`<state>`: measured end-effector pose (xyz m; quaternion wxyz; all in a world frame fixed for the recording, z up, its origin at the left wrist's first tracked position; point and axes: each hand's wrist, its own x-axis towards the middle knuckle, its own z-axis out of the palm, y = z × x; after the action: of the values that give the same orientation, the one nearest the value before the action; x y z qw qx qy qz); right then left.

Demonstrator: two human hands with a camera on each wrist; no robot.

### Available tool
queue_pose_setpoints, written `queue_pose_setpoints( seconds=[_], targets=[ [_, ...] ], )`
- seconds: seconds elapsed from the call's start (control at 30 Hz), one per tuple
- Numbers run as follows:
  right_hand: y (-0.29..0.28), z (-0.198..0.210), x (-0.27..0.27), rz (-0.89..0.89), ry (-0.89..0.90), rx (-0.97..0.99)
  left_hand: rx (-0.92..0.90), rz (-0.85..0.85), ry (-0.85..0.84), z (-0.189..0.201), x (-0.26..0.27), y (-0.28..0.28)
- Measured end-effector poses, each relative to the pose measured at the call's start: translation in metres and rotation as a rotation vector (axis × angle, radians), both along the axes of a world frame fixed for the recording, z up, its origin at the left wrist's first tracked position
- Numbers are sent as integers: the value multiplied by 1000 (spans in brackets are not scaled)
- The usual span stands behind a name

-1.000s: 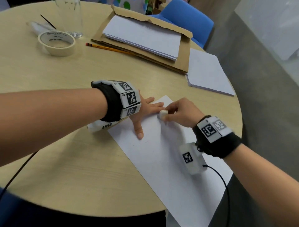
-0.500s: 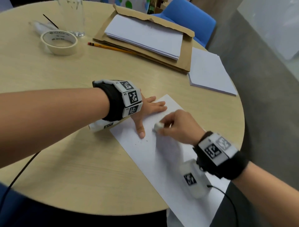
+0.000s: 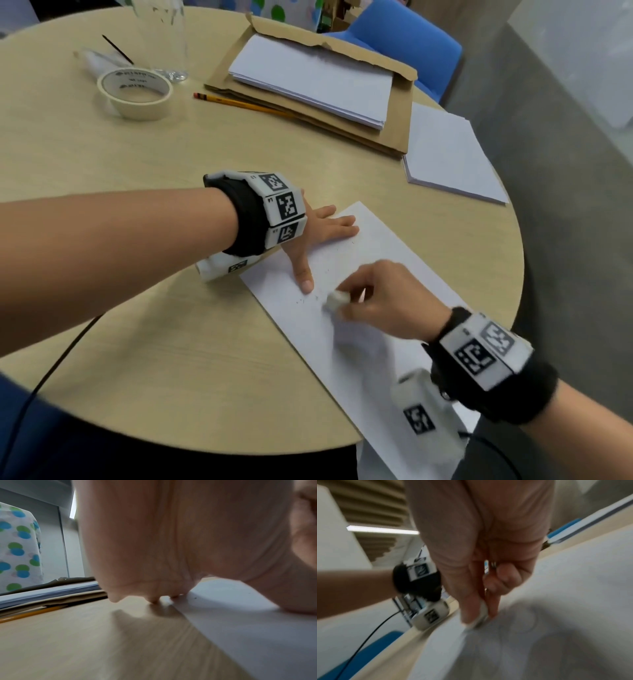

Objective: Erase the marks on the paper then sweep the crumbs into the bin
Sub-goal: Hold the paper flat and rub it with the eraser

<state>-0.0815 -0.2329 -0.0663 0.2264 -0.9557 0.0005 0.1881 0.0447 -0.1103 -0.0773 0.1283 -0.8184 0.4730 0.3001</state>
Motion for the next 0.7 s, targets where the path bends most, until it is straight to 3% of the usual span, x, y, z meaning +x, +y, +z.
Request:
queue_pose_setpoints(
  seconds=[0.07, 0.2, 0.27, 0.37, 0.53, 0.63, 0.7],
  targets=[
    [-7, 0, -5, -17, 82, 57, -2, 3, -10, 0, -2, 0],
    [-31, 1, 4, -454, 5, 448, 16, 61, -81, -2, -7, 6],
    [-38, -1, 9, -539, -2, 547, 31, 96, -138, -4, -15, 11],
    [-38, -4, 16, -453, 54, 465, -22, 38, -179, -5, -27, 14],
    [-28, -5, 36, -418, 17, 354, -108, 33, 68, -1, -27, 18],
    [-13, -10, 27, -366, -45, 247, -83, 9, 30, -5, -30, 17],
    [4, -12, 9, -251, 28, 276, -79, 6, 21, -6, -32, 15]
  ],
)
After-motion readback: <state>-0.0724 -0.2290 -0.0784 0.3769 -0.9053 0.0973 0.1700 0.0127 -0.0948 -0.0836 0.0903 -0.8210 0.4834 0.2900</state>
